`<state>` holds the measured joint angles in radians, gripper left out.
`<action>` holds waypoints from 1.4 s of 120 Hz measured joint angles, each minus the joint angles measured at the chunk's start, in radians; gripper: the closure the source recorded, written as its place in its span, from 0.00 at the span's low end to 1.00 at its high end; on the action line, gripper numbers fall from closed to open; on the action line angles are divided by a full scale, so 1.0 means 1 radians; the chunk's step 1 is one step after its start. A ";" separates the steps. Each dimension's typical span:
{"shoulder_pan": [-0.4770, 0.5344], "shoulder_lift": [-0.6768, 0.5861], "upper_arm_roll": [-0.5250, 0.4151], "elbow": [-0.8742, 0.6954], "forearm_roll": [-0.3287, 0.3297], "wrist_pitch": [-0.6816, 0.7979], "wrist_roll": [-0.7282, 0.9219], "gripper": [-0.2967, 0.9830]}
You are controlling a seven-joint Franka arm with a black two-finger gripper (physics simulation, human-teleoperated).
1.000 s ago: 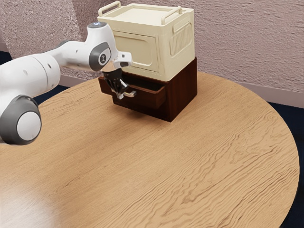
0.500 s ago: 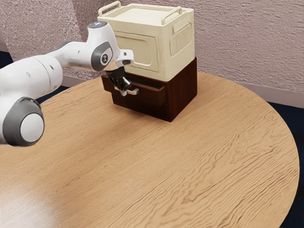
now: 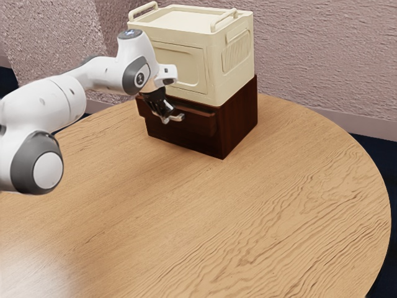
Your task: Push the drawer handle with one arm to close the drawer
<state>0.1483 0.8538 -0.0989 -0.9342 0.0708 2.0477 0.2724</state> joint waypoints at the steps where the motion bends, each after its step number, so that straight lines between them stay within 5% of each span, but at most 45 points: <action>1: 0.000 0.000 0.000 0.001 0.000 0.000 0.000 0.85; 168: -0.050 0.152 0.011 0.209 -0.013 0.022 -0.005 0.85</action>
<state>0.0979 1.0054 -0.0876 -0.7254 0.0577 2.0696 0.2675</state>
